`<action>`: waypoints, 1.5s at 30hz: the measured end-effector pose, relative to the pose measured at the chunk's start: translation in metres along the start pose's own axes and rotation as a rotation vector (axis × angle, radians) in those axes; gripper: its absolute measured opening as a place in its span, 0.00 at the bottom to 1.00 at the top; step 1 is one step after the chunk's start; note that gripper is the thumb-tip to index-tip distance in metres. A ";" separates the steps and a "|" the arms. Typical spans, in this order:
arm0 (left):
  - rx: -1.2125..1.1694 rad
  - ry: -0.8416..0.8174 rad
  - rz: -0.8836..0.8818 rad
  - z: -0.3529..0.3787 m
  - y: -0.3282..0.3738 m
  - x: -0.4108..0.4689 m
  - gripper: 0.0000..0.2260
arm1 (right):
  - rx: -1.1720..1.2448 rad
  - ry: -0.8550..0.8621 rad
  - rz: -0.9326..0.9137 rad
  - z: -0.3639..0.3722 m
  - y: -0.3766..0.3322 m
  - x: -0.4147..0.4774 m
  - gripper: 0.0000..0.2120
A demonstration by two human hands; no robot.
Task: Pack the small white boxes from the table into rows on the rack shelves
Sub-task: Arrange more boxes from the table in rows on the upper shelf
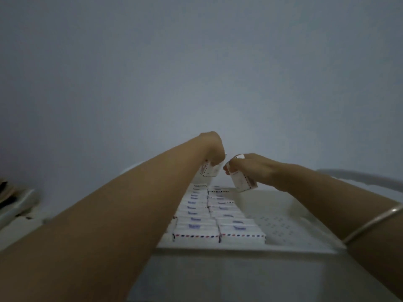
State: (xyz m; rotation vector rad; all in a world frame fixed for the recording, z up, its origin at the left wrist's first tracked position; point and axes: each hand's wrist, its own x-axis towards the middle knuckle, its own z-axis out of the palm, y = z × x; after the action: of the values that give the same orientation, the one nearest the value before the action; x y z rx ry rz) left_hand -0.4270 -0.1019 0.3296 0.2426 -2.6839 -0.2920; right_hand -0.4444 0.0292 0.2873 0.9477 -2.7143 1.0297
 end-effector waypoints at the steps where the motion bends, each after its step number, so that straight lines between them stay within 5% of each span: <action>1: 0.038 -0.017 0.033 -0.002 -0.001 -0.001 0.18 | 0.024 -0.027 -0.004 0.001 0.000 0.001 0.18; 6: 0.060 -0.032 0.183 0.000 -0.007 0.003 0.17 | 0.113 -0.136 0.019 0.011 -0.001 0.003 0.18; 11: 0.066 -0.038 0.211 0.015 -0.013 0.010 0.20 | 0.139 -0.115 0.005 0.011 0.002 0.001 0.08; 18: -0.108 -0.097 0.182 0.015 -0.015 0.014 0.11 | 0.166 -0.076 -0.011 0.010 0.003 -0.003 0.09; 32: -0.196 -0.256 0.076 0.016 -0.024 0.013 0.13 | 0.432 -0.101 0.132 0.004 0.012 -0.002 0.12; 45: 0.316 -0.025 0.254 0.031 -0.018 0.006 0.14 | 0.313 0.025 0.116 0.006 0.009 -0.006 0.07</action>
State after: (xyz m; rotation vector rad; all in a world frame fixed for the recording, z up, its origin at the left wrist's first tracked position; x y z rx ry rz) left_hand -0.4436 -0.1156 0.3000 -0.0108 -2.7368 0.2087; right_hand -0.4440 0.0335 0.2761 0.8144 -2.6640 1.5105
